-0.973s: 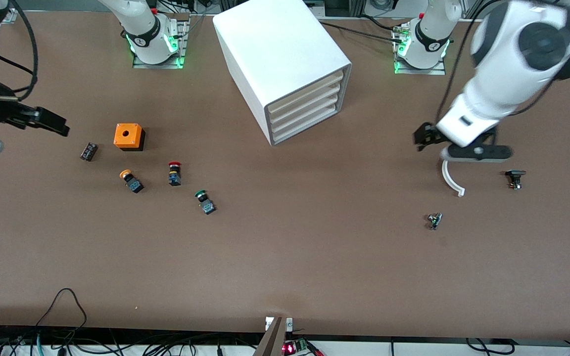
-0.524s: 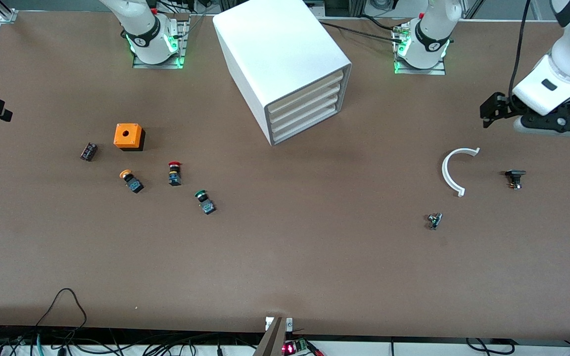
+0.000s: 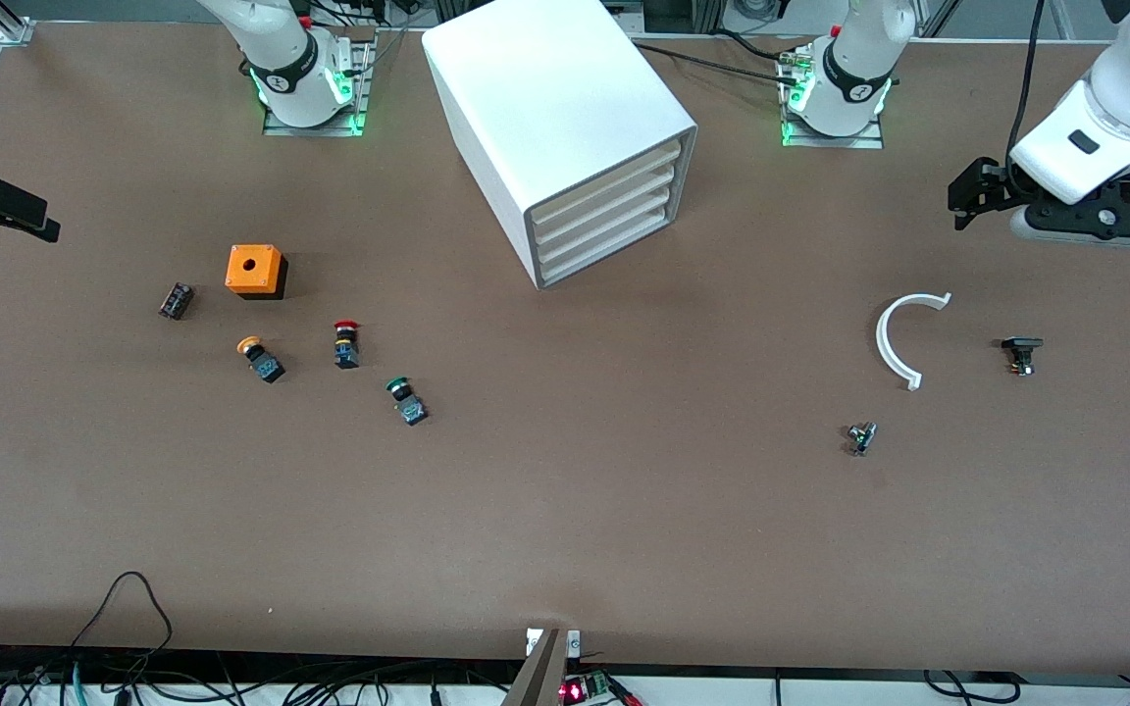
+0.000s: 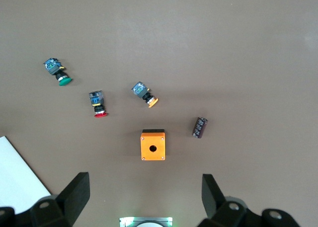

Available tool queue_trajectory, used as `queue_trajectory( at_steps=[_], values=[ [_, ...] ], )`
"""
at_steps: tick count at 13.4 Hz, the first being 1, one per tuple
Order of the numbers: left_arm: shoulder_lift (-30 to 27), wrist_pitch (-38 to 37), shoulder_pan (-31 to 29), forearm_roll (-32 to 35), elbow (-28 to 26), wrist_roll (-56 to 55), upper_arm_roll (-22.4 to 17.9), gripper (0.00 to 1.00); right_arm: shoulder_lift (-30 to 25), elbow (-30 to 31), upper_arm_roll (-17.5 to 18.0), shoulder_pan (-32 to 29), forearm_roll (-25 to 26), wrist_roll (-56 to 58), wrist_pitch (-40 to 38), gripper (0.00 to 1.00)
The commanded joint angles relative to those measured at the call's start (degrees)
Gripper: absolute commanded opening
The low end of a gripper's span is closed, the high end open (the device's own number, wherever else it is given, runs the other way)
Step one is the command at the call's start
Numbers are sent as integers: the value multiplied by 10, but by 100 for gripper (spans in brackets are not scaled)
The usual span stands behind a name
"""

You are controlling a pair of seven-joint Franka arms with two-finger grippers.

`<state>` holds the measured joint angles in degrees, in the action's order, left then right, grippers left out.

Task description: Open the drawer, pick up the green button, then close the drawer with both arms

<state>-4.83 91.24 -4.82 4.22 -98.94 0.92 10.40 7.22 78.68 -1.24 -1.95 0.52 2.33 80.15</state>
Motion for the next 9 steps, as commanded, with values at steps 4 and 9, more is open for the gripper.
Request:
queue_trajectory(
  at_steps=[4,9],
  values=[
    [6,-5,-13,-19,9,16,-6,100,-92,123,10,0,0,-22,52,100],
    [5,-5,-15,-19,10,15,-4,100,-94,121,9,0,2,-25,49,100]
  ],
)
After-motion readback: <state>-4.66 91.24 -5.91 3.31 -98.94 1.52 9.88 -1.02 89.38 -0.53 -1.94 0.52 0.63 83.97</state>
